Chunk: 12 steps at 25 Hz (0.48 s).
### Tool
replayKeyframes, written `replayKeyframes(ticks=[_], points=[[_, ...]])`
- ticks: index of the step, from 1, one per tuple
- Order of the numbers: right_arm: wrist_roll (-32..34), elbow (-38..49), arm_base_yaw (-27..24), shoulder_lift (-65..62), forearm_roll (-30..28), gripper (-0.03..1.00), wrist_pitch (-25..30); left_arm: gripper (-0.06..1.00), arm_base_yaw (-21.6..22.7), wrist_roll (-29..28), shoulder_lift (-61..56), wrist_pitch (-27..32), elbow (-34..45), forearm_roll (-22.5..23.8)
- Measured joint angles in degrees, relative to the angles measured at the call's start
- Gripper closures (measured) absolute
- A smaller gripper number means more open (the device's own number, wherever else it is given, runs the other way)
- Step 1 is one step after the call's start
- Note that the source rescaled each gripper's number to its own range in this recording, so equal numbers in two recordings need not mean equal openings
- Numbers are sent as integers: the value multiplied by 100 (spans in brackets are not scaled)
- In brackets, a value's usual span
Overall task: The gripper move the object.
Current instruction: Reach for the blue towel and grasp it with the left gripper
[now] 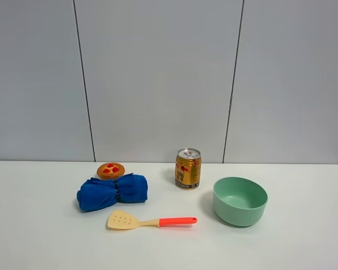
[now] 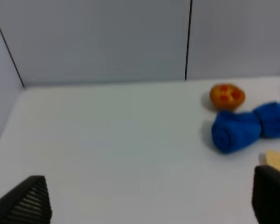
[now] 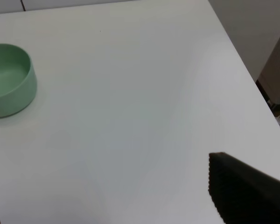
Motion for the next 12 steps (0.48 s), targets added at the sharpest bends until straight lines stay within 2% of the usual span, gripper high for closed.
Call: replayKeyframes(ticks=[5, 9, 12], points=[[0, 0, 0, 0, 0, -3, 0, -6, -350, 237, 1346, -263, -1082, 95], [0, 0, 0, 0, 0, -3, 0, -6, -374, 470, 2420, -756, -1613, -341], [0, 0, 0, 0, 0, -3, 0, -6, -374, 817, 3135, -1123, -1712, -765]])
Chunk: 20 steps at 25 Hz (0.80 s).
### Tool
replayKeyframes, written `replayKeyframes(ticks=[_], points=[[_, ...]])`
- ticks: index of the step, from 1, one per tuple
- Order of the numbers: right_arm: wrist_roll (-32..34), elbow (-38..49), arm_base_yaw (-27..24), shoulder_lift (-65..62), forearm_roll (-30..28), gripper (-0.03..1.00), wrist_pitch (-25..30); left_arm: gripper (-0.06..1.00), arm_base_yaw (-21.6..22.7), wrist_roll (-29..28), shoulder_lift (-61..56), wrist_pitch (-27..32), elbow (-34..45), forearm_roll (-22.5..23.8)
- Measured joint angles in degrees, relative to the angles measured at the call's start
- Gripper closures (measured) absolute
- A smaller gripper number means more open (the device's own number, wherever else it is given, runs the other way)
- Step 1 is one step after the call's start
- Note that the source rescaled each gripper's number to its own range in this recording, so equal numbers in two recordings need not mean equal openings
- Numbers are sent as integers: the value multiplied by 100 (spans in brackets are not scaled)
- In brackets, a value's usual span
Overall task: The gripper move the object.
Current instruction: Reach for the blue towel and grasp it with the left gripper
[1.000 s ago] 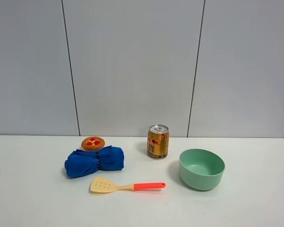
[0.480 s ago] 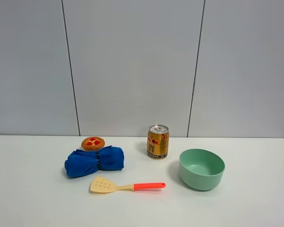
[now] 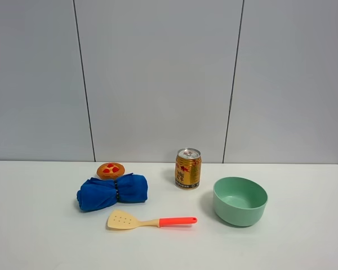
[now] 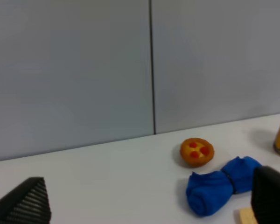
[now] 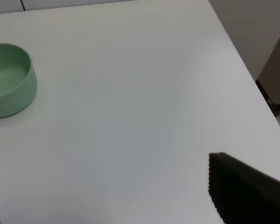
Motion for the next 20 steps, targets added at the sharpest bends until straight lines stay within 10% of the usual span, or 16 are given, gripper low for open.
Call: replayKeyframes(ticks=[6, 20], points=[[0, 0, 0, 0, 0, -3, 0, -6, -168, 474, 1411, -617, -6, -193], [0, 0, 0, 0, 0, -3, -1, -6, -2413, 694, 5399, -2774, -264, 779]])
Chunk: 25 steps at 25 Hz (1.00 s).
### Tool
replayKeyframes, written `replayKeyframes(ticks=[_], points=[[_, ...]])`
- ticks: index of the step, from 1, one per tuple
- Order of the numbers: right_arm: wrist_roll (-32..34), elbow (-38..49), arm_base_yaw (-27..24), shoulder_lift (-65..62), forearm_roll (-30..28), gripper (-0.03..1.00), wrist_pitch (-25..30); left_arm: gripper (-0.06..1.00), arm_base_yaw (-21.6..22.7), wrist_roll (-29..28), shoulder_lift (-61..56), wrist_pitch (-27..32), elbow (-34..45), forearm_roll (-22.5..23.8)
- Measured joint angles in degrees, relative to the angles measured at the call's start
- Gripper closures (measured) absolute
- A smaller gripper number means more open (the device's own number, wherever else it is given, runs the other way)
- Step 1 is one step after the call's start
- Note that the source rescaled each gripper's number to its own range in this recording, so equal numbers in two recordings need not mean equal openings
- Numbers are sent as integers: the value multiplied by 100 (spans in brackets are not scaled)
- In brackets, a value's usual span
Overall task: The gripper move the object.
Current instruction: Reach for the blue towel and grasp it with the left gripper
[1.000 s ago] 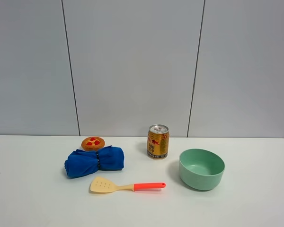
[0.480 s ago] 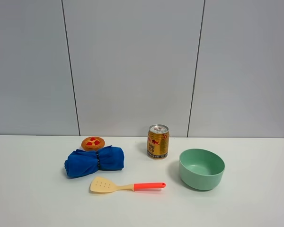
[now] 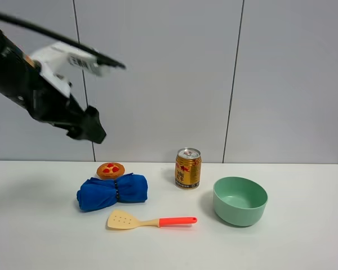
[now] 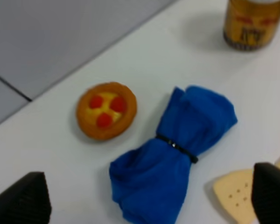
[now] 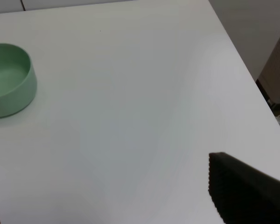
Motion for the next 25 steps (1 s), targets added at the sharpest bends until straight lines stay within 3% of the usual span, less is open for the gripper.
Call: replayKeyframes(ticks=[4, 14, 25], points=[[0, 0, 0, 0, 0, -3, 0, -6, -193, 380, 874, 261, -497, 351], [0, 0, 0, 0, 0, -3, -37, -6, -330, 1586, 1960, 639, -1168, 391], [0, 0, 0, 0, 0, -3, -37, -6, -330, 1909, 2472, 147, -1240, 397]])
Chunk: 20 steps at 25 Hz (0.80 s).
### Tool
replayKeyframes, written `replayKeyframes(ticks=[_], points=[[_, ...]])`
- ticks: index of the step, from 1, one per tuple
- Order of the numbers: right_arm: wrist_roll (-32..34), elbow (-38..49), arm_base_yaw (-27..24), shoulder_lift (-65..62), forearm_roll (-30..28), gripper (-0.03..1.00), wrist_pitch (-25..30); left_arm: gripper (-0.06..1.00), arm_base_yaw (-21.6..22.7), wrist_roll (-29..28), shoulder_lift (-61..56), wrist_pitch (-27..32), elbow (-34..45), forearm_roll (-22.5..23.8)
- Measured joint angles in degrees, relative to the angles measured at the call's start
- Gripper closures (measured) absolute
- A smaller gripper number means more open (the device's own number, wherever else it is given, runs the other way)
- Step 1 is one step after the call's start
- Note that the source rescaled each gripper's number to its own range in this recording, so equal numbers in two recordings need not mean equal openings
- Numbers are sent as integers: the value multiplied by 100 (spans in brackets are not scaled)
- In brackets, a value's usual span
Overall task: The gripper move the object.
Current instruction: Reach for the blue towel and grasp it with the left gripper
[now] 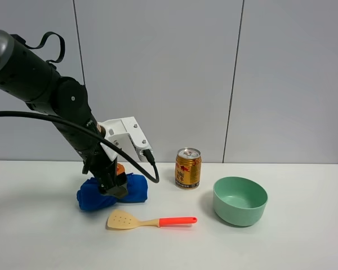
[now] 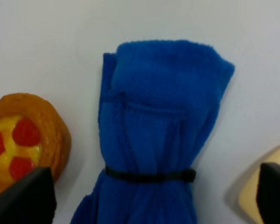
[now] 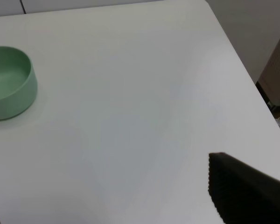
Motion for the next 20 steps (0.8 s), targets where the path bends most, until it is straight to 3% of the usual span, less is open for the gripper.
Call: replayKeyframes(ticks=[10, 20], points=[[0, 0, 0, 0, 0, -3, -4, -6, 0, 60, 206, -518, 0, 14], [0, 0, 0, 0, 0, -3, -4, -5, 0, 318, 510, -589, 0, 99]])
